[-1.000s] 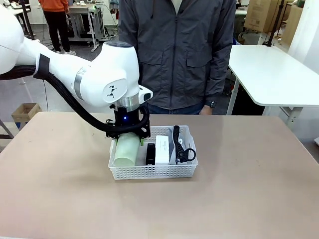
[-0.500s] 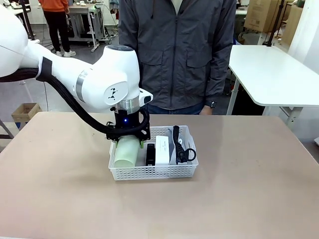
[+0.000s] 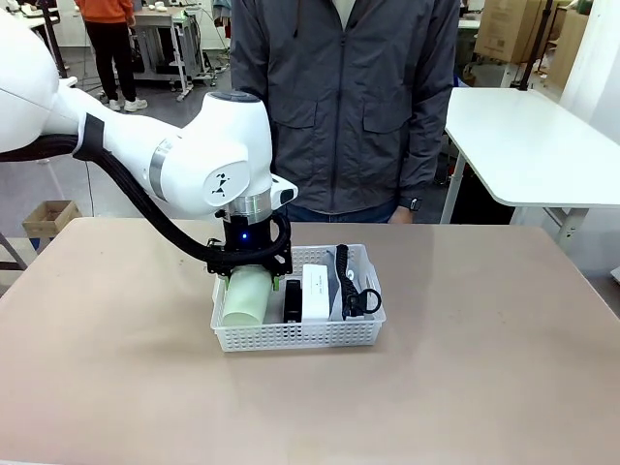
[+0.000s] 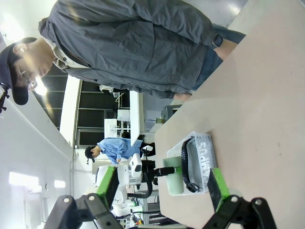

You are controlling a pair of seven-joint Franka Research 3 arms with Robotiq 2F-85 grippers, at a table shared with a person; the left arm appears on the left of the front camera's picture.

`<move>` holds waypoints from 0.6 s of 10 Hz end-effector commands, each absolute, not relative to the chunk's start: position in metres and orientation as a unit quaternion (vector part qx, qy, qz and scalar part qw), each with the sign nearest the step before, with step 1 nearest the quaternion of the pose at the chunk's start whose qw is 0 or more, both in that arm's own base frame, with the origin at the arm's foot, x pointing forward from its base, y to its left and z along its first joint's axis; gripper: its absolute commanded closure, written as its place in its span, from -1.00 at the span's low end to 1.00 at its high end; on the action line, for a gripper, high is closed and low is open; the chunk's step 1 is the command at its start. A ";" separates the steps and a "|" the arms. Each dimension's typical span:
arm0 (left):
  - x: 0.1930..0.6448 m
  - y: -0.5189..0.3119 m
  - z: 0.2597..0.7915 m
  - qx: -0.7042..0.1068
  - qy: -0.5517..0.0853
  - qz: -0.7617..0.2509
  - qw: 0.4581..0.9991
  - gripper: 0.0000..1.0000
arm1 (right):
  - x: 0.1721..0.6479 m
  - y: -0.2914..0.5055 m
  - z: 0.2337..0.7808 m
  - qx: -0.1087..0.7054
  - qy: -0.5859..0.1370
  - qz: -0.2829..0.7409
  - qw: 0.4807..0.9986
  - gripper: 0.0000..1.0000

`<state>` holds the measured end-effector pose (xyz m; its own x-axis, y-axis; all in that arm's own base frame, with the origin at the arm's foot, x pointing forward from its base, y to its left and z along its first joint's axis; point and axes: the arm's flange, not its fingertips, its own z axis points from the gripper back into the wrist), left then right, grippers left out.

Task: Efficiently arrange items inside the basket to fit them all.
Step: Pick up the Reusable plastic cup and place it inside the Organizing basket.

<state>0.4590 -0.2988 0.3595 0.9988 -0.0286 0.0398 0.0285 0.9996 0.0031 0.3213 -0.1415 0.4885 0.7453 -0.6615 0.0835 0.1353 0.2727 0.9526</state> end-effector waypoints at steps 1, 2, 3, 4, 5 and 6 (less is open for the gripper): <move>0.466 -0.297 0.359 -0.004 -0.010 -0.021 1.000 -0.81 | 0.323 -0.140 0.493 0.555 -0.244 -0.268 0.749 -1.00; 0.467 -0.297 0.358 -0.005 -0.006 -0.021 1.000 -0.81 | 0.323 -0.140 0.493 0.555 -0.244 -0.268 0.749 -1.00; 0.468 -0.298 0.358 -0.005 -0.005 -0.020 1.000 -0.81 | 0.323 -0.140 0.493 0.555 -0.244 -0.268 0.749 -1.00; 0.468 -0.298 0.357 -0.004 -0.005 -0.020 1.000 -0.81 | 0.323 -0.140 0.493 0.555 -0.244 -0.268 0.749 -1.00; 0.469 -0.298 0.357 -0.003 -0.005 -0.020 1.000 -0.81 | 0.323 -0.140 0.493 0.555 -0.244 -0.268 0.749 -1.00; 0.469 -0.298 0.357 -0.005 -0.003 -0.021 1.000 -1.00 | 0.323 -0.140 0.493 0.555 -0.244 -0.268 0.749 -1.00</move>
<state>0.4648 -0.2998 0.3529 0.9993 -0.0311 0.0228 0.0311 0.9995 0.0019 0.3213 -0.1415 0.4885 0.7453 -0.6615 0.0835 0.1353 0.2727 0.9526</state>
